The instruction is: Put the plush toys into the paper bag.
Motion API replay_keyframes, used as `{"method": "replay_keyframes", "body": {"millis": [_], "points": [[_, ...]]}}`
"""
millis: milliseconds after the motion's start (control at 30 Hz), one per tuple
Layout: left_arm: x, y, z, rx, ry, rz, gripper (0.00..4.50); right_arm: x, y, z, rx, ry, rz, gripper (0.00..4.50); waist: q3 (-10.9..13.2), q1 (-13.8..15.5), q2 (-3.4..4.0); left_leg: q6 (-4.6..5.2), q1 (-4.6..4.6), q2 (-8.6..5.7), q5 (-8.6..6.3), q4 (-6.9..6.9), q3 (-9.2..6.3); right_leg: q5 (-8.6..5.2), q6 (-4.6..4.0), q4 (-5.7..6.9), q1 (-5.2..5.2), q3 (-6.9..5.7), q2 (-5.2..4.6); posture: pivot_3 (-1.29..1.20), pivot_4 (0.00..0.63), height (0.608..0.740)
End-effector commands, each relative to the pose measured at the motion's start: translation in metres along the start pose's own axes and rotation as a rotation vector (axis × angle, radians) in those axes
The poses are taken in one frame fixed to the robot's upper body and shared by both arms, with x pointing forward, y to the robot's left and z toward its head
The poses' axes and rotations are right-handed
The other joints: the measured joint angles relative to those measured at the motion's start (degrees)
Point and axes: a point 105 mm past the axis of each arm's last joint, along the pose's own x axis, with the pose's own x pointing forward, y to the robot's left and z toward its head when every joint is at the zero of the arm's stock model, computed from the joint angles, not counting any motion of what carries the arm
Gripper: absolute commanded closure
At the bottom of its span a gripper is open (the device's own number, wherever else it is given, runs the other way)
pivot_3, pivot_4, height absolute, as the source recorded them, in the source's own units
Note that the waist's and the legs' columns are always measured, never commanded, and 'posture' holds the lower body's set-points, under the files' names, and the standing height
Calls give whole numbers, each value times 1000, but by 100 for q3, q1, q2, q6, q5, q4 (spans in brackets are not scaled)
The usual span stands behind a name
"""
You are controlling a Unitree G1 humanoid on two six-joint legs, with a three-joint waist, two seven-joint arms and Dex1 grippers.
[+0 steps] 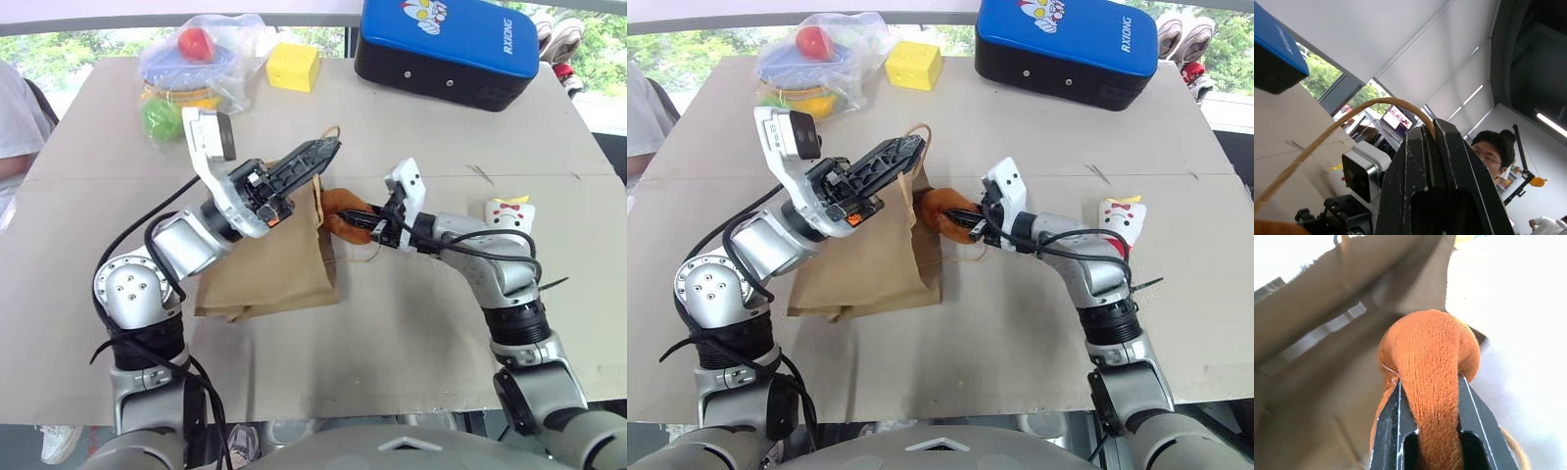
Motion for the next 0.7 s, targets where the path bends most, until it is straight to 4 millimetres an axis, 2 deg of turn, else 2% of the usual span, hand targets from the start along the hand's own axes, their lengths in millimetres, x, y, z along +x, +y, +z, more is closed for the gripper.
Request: {"method": "replay_keyframes", "body": {"millis": [33, 167, 367, 500, 700], "points": [[3, -2, -3, 15, -1, -30, 4500, 9, 25, -3, -44, 22, 111, 4467, 0, 0, 0, 0, 0, -1, 0, 0, 2, 0, 0, -1, 0, 2, 0, 0, 150, 740], [7, 2, 0, 30, -10, -27, 4500, 20, 34, -14, -199, 70, 180, 4467, 0, 19, 0, 0, -2, -2, 0, 1, 3, 0, 1, -4, 0, 1, -2, 0, 150, 740], [10, 3, -3, 30, -11, -26, 4500, 58, 11, -28, -414, 95, 89, 4467, 0, 10, -1, 0, -2, -2, 0, 1, 4, 0, 2, -6, 0, 2, -1, 0, 150, 740], [8, 1, -4, 32, -15, -20, 4500, 76, 8, -27, -431, 33, 65, 4467, 0, -19, -1, 0, -1, 0, 0, -1, -1, 0, 1, -4, 0, 0, 0, 0, 150, 740], [7, -1, 9, 63, -66, -2, 4500, 84, 14, -60, -442, 121, 144, 4467, 0, -53, -2, -1, 0, -1, 0, 0, 1, 0, 1, -4, 2, 1, -5, 0, 150, 740]]}}
